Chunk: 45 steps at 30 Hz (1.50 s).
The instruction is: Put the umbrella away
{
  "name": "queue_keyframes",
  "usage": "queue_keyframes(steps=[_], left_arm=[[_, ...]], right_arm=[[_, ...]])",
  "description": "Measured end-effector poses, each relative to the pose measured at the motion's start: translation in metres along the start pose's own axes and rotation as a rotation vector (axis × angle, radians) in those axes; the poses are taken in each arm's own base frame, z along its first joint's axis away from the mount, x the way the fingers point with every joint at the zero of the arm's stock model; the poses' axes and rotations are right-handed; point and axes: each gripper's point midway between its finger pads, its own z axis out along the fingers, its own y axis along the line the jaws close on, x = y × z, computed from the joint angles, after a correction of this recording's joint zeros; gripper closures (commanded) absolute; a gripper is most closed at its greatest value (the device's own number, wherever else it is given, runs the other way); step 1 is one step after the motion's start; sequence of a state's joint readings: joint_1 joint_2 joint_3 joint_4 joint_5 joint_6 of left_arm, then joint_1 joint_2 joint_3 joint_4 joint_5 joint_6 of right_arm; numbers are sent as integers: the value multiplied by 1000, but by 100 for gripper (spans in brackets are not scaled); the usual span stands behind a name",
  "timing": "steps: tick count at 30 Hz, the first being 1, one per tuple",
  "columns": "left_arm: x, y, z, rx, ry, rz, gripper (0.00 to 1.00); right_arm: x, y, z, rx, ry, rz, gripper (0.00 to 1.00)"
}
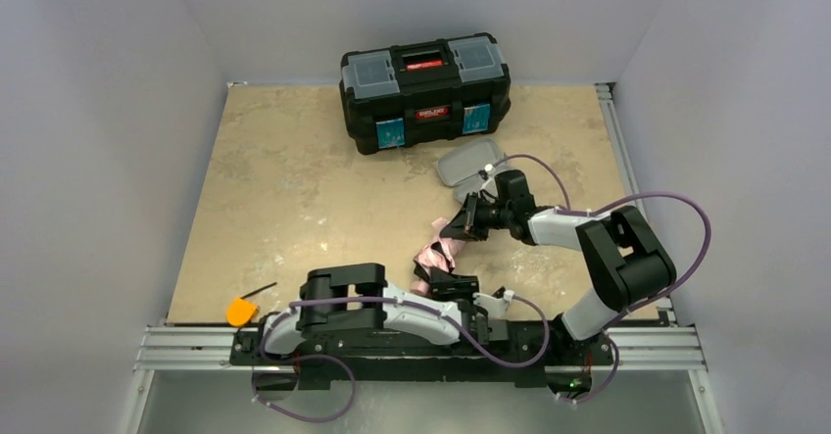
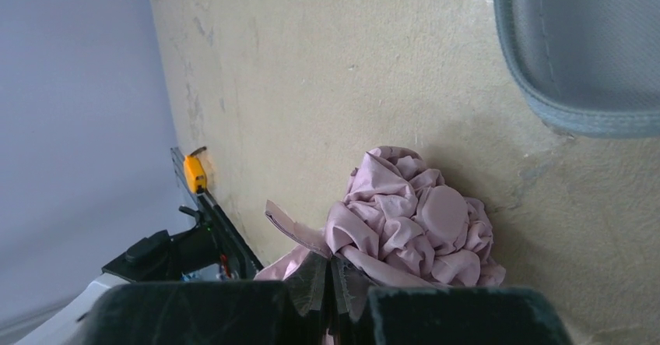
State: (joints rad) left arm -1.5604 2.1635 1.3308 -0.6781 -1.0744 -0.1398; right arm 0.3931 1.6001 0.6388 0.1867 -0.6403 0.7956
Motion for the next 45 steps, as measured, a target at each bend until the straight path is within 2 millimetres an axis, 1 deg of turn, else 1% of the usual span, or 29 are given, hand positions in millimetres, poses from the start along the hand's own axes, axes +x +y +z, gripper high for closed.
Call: queue_keyframes(steps=[3,5,7,8,10,12,15,17,19,21,22,24,26,28,32,35,37,39,40,44,45], left_arm=[[1,-1,-11,108,-8,-35,37],[0,3,-19,191,-19,-94,33],[-4,10,-26,275,-31,-176,29],[-6,16,-29,311,-35,-224,26],[-8,33,-30,363,-41,-325,19],[-8,57,-30,404,-48,-450,14],[-1,100,-27,452,-71,-661,9],[7,125,-23,480,-95,-791,8],[16,140,-18,514,-111,-887,7],[25,147,-8,549,-110,-951,6],[29,148,1,574,-102,-984,6],[34,142,14,613,-77,-1013,5],[35,130,26,667,-48,-1022,5],[29,113,33,732,-32,-1016,4],[19,78,35,854,-21,-1001,1],[20,54,34,923,0,-1002,0],[21,43,36,945,15,-1007,1],[23,31,40,957,26,-1018,5],[25,27,41,955,32,-1016,6],[11,29,49,939,-32,-1044,14],[8,30,50,933,-47,-1049,15]], right_arm=[[-2,1,3,-27,-15,-23,100],[-5,2,4,-38,-31,-37,100],[-8,2,5,-43,-54,-53,100],[-11,2,5,-43,-68,-61,100],[-15,1,5,-42,-91,-75,100],[-19,0,6,-38,-114,-86,100],[-22,-1,6,-35,-136,-100,100],[-23,-2,6,-39,-146,-111,100],[-23,-2,6,-44,-151,-118,100],[-23,-2,6,-51,-157,-125,100],[-23,-2,5,-54,-161,-128,100],[-23,-2,5,-59,-166,-133,100],[-23,-1,5,-63,-170,-137,100],[-23,-1,4,-63,-172,-139,100],[-24,-2,2,-58,-182,-139,100],[-24,-2,0,-49,-191,-139,100],[-25,-3,-1,-44,-194,-137,100],[-25,-3,-2,-40,-197,-136,100],[-25,-3,-3,-39,-198,-136,100],[-25,-3,-4,-35,-201,-134,100],[-25,-3,-5,-33,-202,-133,100]])
